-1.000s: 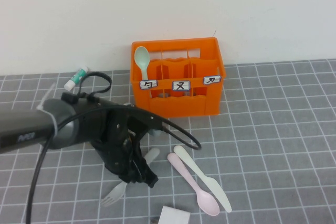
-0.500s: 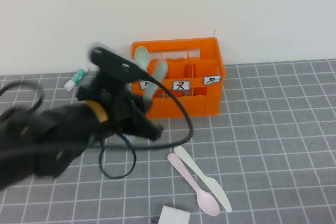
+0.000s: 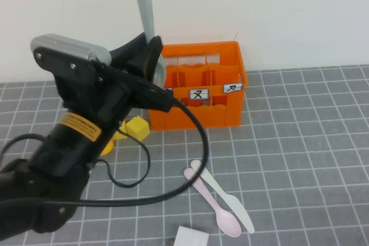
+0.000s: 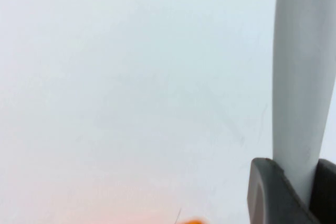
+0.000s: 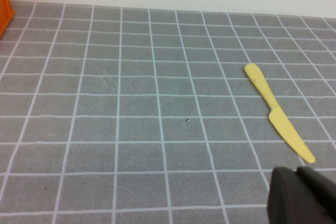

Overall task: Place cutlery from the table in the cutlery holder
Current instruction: Place the fork on the box

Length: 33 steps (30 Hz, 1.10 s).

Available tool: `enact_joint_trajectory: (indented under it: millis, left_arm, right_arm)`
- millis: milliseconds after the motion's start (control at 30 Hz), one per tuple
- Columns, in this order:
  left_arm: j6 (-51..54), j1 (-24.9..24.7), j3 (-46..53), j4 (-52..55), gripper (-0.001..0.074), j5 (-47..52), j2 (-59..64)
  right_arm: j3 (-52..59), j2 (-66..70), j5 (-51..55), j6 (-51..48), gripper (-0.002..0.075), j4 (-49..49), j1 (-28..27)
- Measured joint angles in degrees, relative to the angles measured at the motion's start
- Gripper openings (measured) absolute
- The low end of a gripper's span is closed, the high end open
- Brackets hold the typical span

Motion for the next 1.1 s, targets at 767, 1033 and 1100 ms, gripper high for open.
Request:
enact_joint_trajectory:
  millis: [767,1033,1100]
  left_arm:
    - [-3.53,2.73,-26.21,4.01,0.0106,-3.27,30.67]
    - [-3.26,2.73,-29.06,4.12,0.0158,0.41,35.7]
    - [-2.37,2.73,-29.06,4.02,0.0202,0.64,35.83]
  right_arm:
    - [0.0,0.0,0.0,0.0,-0.0003,0.0,0.0]
    - [0.0,0.0,0.0,0.0,-0.0003,0.0,0.0]
    - [0.0,0.0,0.0,0.0,-0.0003,0.0,0.0]
